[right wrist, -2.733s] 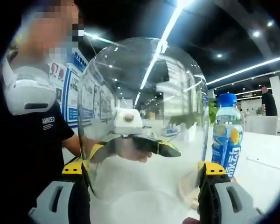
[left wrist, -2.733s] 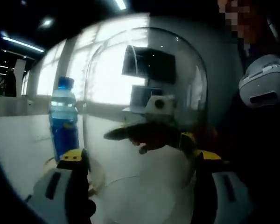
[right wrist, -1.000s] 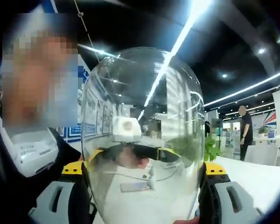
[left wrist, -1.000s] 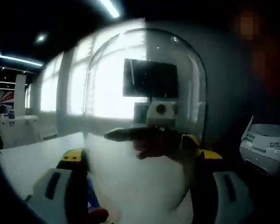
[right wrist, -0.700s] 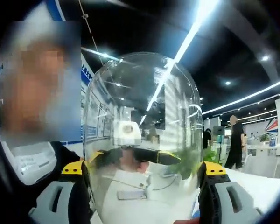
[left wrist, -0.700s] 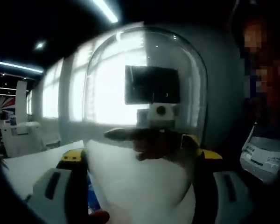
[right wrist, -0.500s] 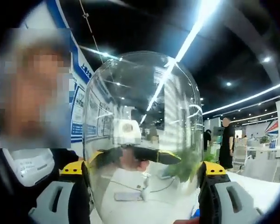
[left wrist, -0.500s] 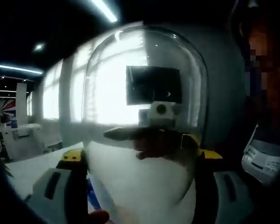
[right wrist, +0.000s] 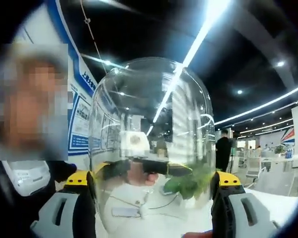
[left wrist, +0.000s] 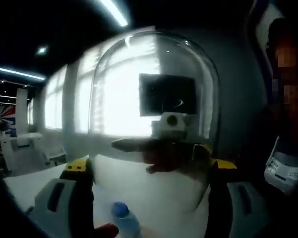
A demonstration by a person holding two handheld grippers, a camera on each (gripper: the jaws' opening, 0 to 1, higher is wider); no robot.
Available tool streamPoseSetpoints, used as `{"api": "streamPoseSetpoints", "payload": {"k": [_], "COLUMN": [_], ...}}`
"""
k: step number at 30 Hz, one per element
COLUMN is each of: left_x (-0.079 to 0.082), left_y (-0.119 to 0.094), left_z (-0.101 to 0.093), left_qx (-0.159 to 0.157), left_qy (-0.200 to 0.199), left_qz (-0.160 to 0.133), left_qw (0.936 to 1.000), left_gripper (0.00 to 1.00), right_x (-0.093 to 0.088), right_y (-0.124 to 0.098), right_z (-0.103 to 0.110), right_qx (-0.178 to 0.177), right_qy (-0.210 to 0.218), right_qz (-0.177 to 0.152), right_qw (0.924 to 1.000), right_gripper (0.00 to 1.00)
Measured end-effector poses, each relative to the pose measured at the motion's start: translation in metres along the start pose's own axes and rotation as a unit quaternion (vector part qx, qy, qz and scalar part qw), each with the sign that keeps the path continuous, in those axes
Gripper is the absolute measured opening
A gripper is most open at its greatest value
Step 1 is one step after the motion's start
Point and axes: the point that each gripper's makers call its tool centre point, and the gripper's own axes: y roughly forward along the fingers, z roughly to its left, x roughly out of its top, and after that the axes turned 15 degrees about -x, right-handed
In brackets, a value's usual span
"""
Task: Open the cover put in the Mizone put the cover back on
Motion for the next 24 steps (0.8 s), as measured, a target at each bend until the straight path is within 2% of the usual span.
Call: {"api": "streamPoseSetpoints", "payload": {"k": [6, 13, 19, 24], "left_x": [-0.024, -0.054, -0.072, -0.098], "left_y": [-0.001, -0.003, -0.005, -0.006], "left_z": [0.021, 0.033, 0.043, 0.046], "left_qx": [-0.004, -0.005, -0.003, -0.006], "left_qy": [-0.019, -0.028, -0.039, -0.047], "left_qz": [-0.009, 0.003, -0.001, 0.011], "left_qw": [0.9998, 0.9996, 0.9992, 0.9988], "left_gripper": [0.81, 0.81, 0.81, 0.81], "right_x": [-0.025, -0.055, -0.073, -0.099], "right_y": [0.005, 0.007, 0.007, 0.006], "right_z": [-0.019, -0.033, -0.041, -0.046], "right_qx": [-0.010, -0.010, -0.014, -0.016], "right_qy": [0.012, 0.012, 0.027, 0.027], "right_qz": [0.012, 0.034, 0.026, 0.046], "right_qw": [0.9998, 0.9993, 0.9992, 0.9985], "right_gripper": [0.90, 0.90, 0.90, 0.90]}}
